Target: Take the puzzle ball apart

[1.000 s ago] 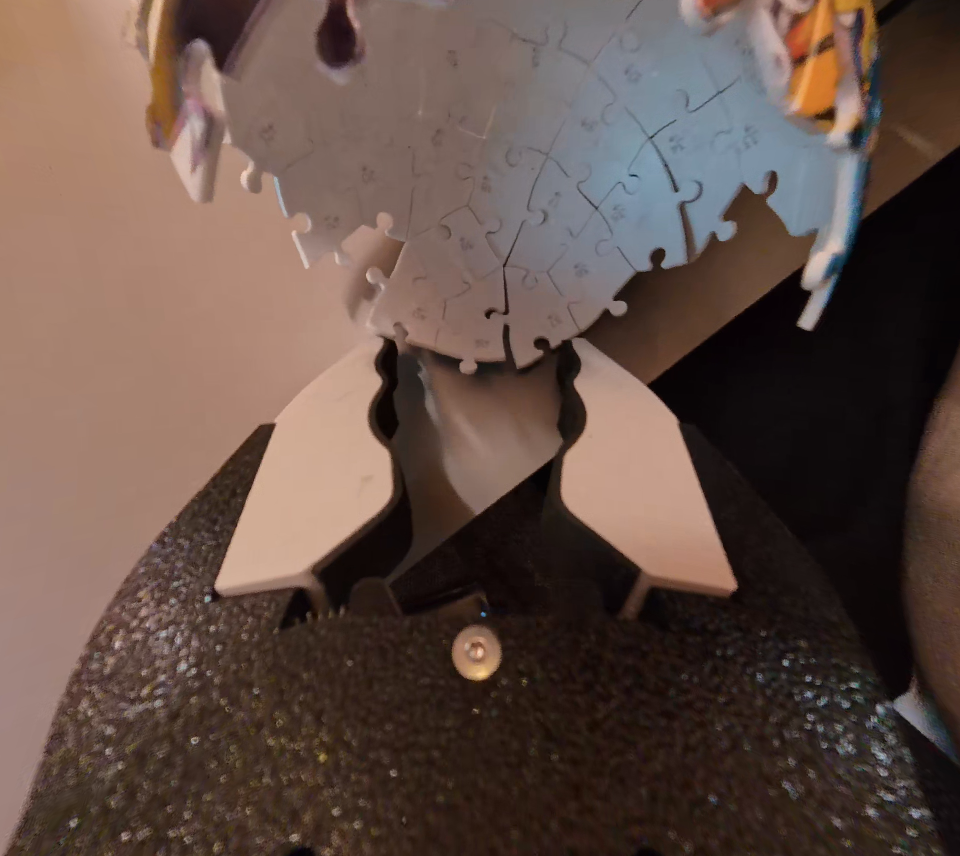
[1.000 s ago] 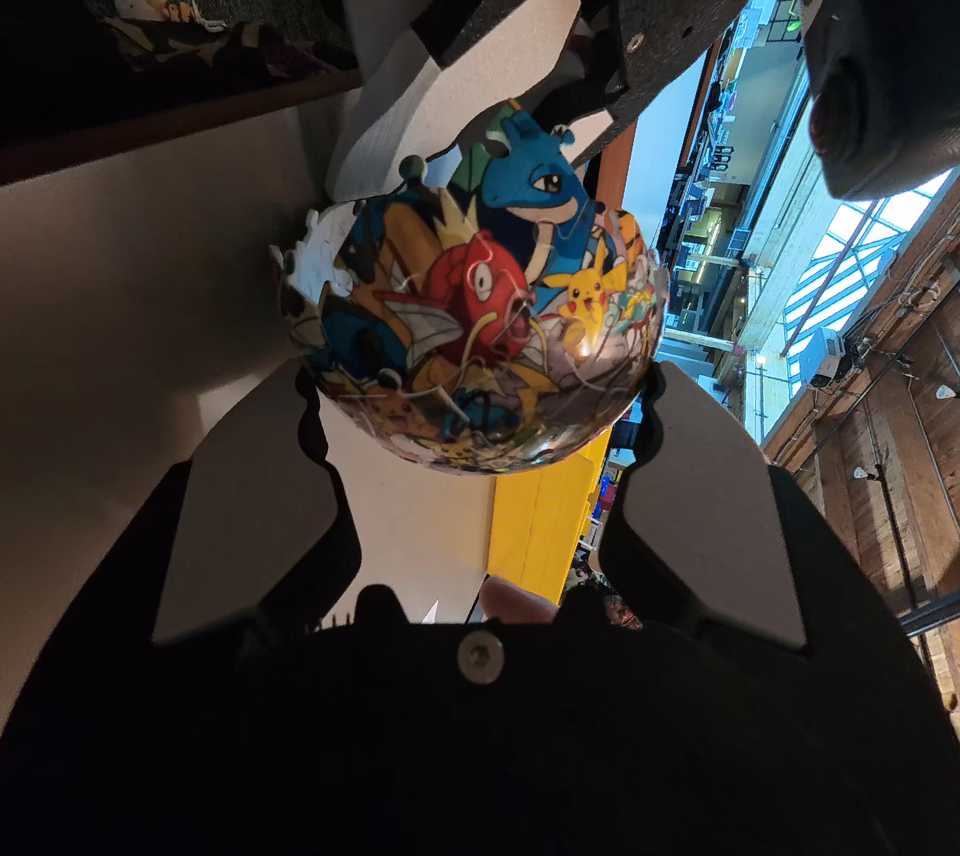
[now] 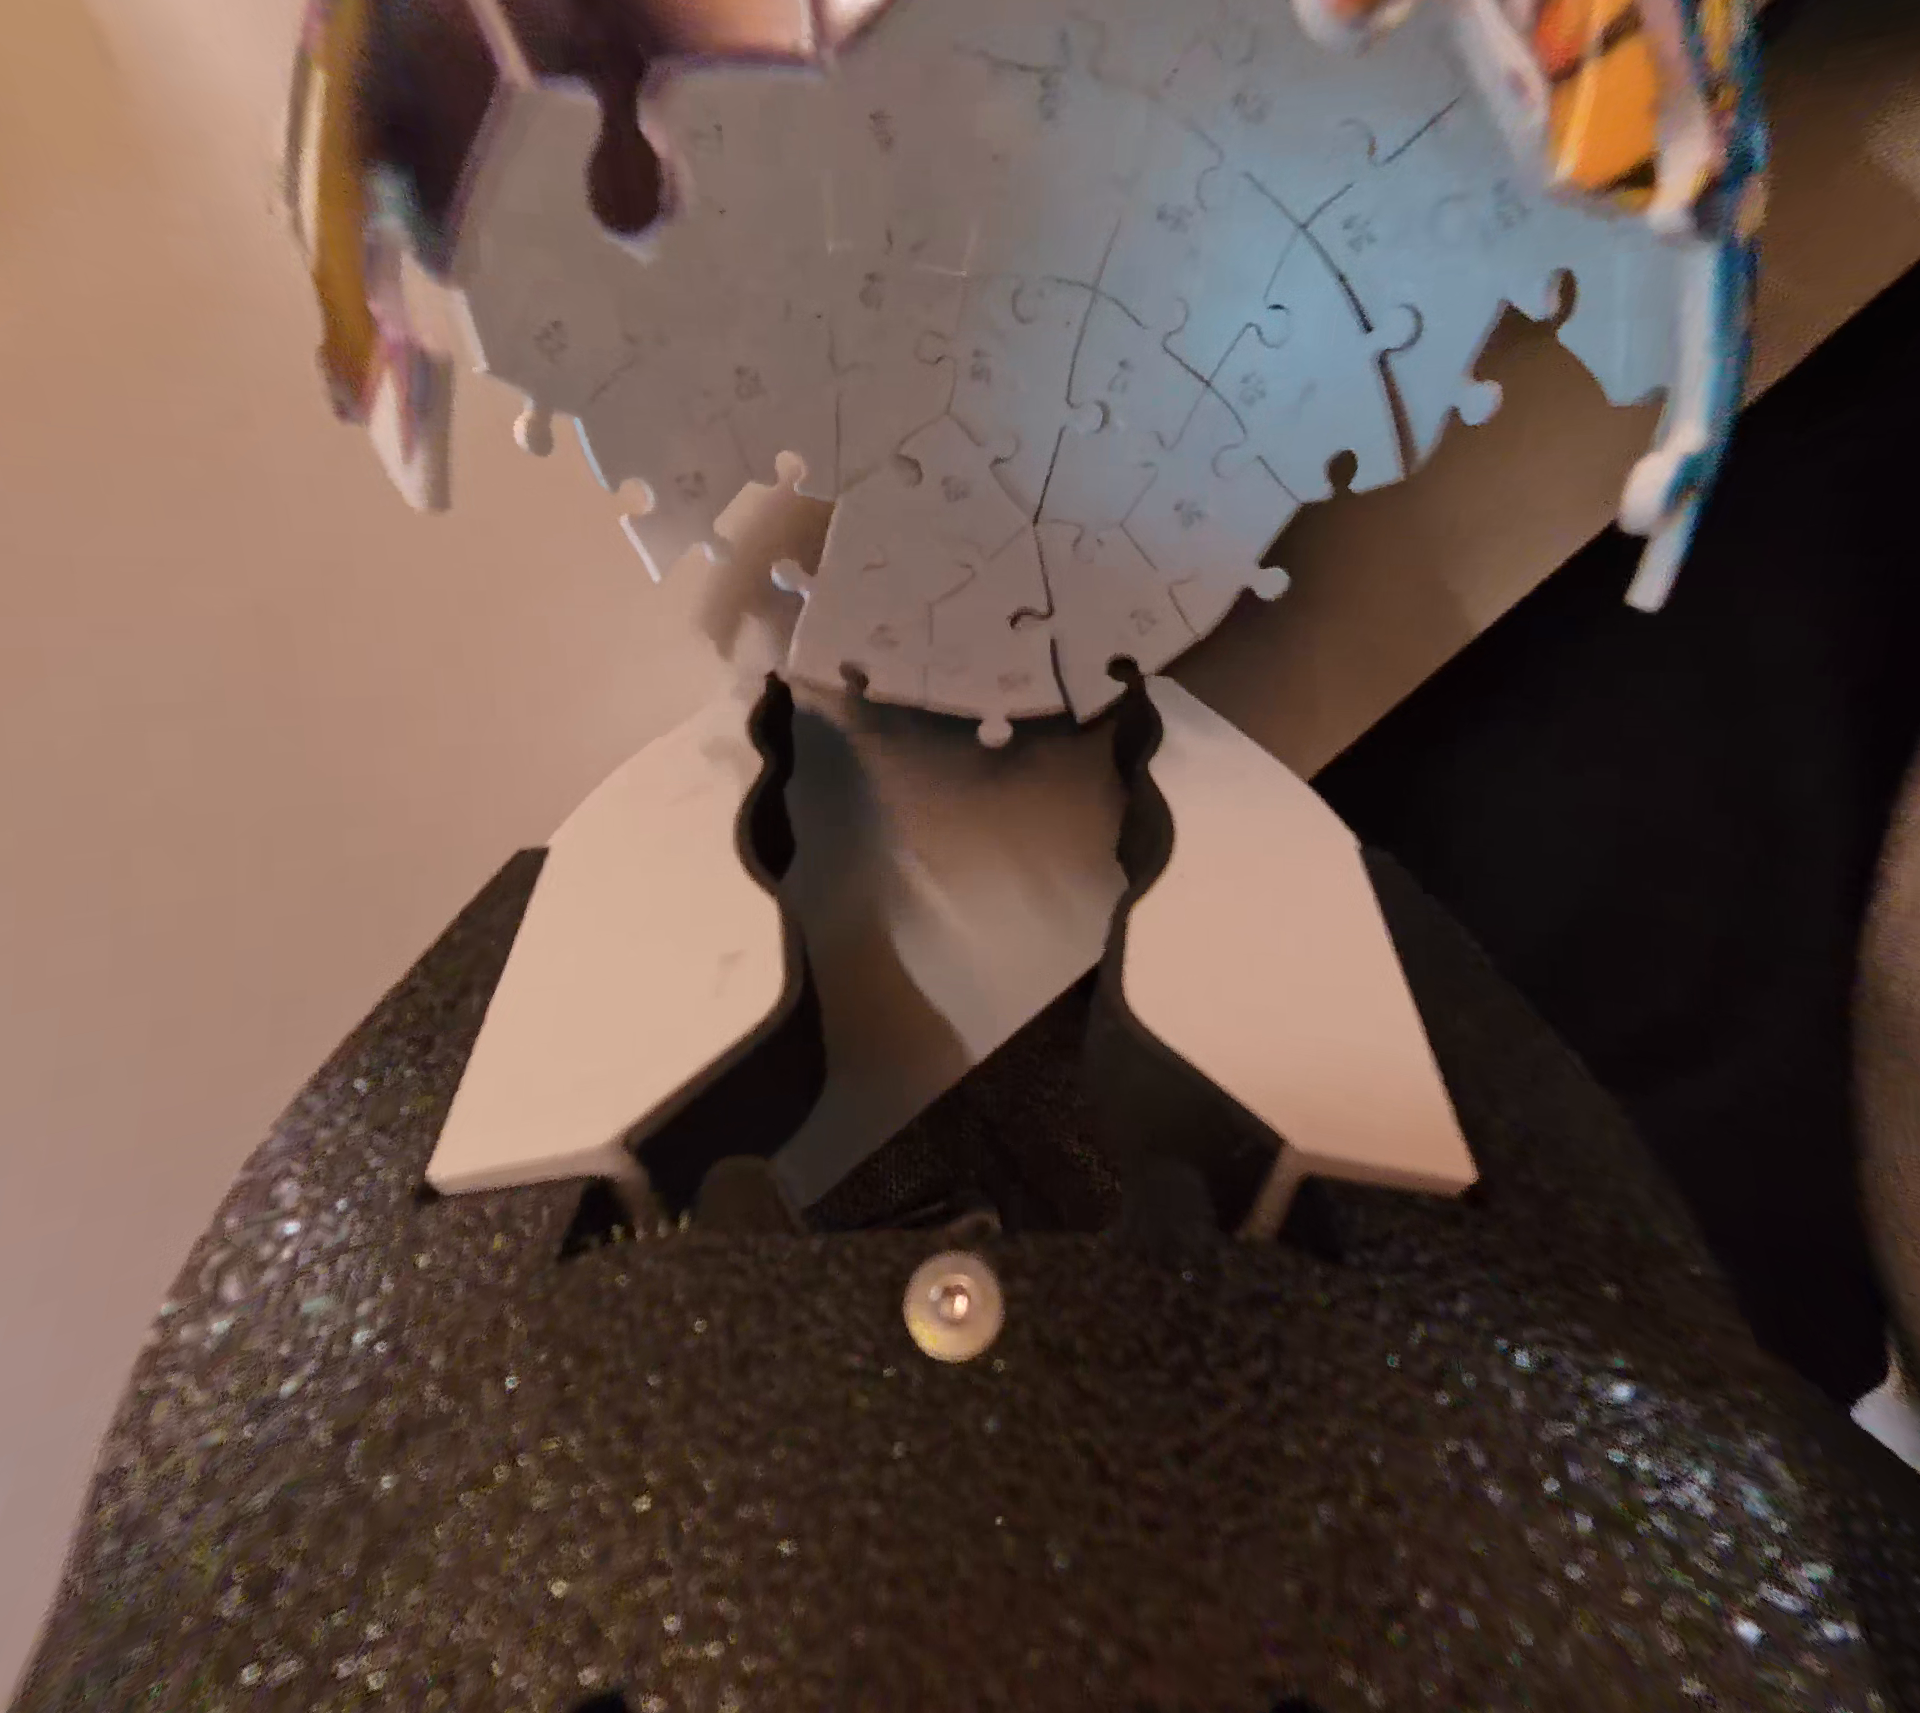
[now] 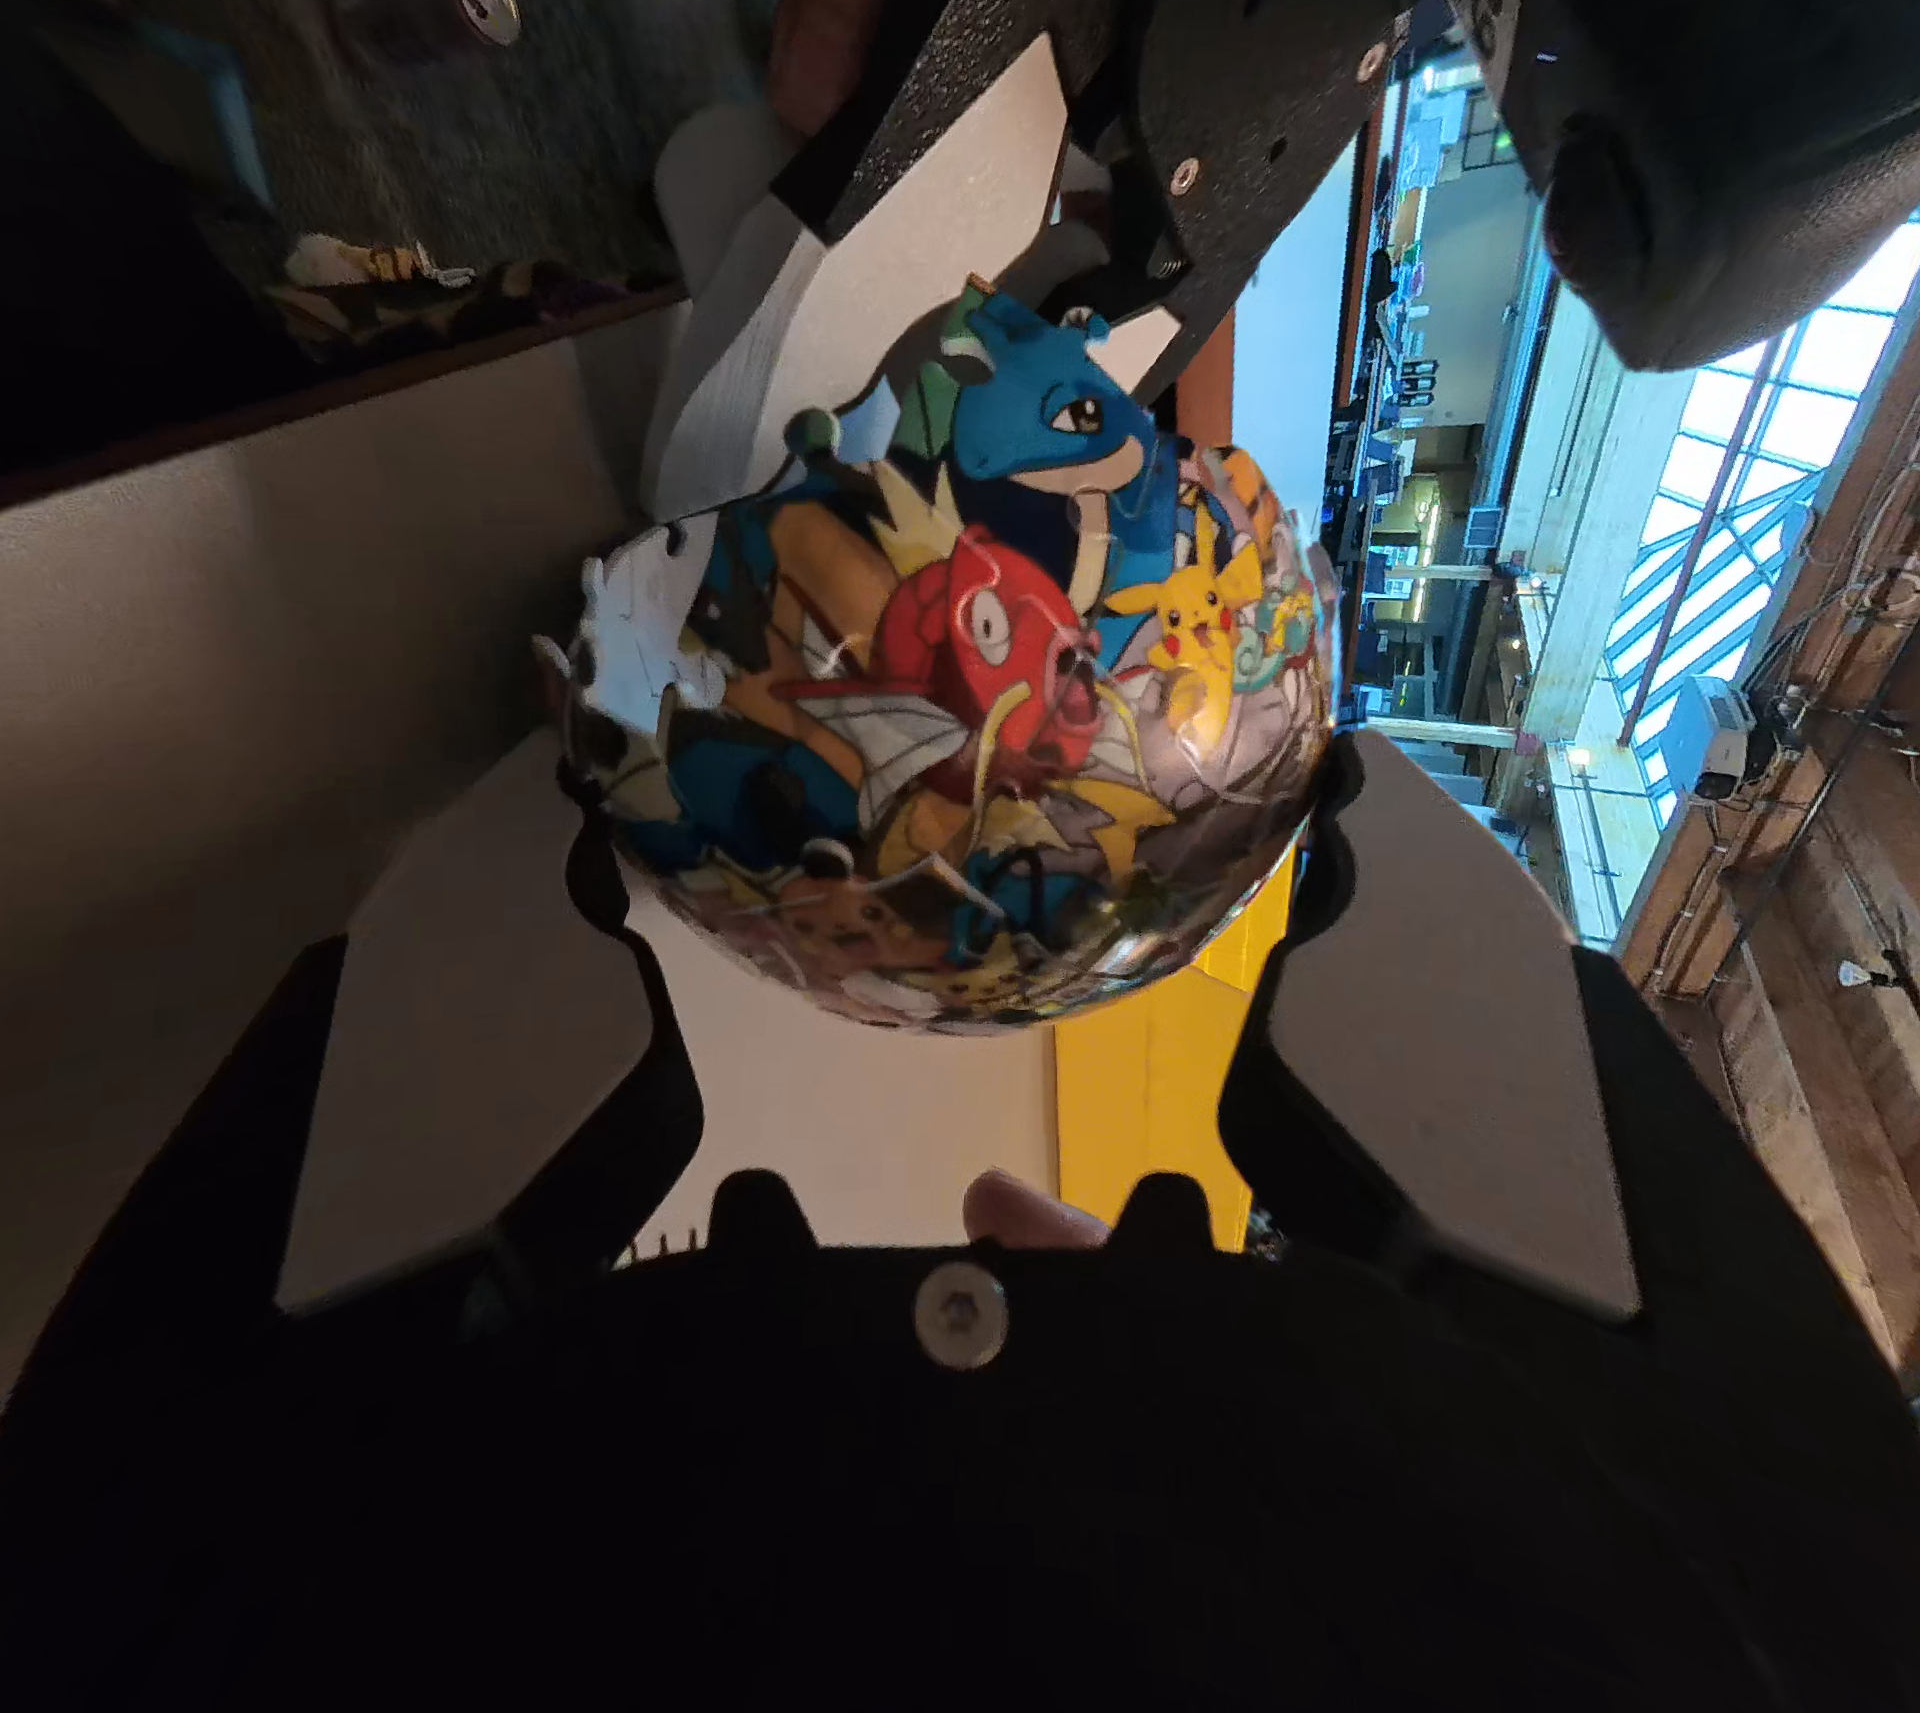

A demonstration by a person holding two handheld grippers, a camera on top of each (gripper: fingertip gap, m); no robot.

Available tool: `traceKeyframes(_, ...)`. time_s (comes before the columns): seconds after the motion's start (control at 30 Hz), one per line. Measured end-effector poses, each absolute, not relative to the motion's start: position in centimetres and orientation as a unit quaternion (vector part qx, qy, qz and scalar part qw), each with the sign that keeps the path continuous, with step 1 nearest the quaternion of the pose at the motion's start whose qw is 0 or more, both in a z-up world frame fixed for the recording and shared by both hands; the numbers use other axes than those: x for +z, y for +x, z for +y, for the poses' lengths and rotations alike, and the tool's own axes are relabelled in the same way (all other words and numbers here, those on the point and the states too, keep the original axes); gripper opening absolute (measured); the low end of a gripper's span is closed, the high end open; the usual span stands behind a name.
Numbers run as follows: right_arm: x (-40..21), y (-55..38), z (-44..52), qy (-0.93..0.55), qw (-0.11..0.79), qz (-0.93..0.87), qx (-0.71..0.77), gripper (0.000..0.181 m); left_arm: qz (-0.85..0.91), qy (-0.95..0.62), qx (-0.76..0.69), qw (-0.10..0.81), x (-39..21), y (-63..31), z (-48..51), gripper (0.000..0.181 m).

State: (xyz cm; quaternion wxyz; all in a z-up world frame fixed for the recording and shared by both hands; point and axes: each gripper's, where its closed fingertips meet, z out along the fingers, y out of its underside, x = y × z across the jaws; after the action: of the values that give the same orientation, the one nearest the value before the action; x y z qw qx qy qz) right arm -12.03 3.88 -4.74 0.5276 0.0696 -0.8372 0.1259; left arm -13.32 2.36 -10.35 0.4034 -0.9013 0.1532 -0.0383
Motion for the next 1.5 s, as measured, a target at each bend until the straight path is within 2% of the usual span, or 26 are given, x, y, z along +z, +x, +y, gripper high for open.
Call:
traceKeyframes(0.2,-4.7,-12.0,4.0,0.081,0.531,-0.837,0.104,0.127,0.163,-0.894,0.007,0.419,-10.0,-14.1,2.5,0.077)
traceKeyframes(0.27,-4.7,-12.0,4.0,0.080,0.532,-0.837,0.102,0.127,0.187,-0.885,-0.006,0.427,-9.8,-13.2,2.3,0.065)
traceKeyframes(0.47,-4.7,-11.9,4.0,0.081,0.537,-0.834,0.098,0.127,0.177,-0.886,-0.013,0.429,-9.7,-13.1,2.6,0.059)
traceKeyframes(1.23,-4.7,-11.9,3.9,0.089,0.542,-0.831,0.090,0.127,0.177,-0.886,0.004,0.429,-9.7,-13.0,2.5,0.058)
traceKeyframes(1.4,-4.7,-11.9,3.9,0.090,0.543,-0.830,0.087,0.127,0.175,-0.886,-0.009,0.430,-9.6,-12.8,2.4,0.062)
traceKeyframes(1.5,-4.7,-11.9,3.9,0.093,0.544,-0.830,0.085,0.127,0.177,-0.883,0.014,0.434,-9.3,-13.4,2.4,0.044)
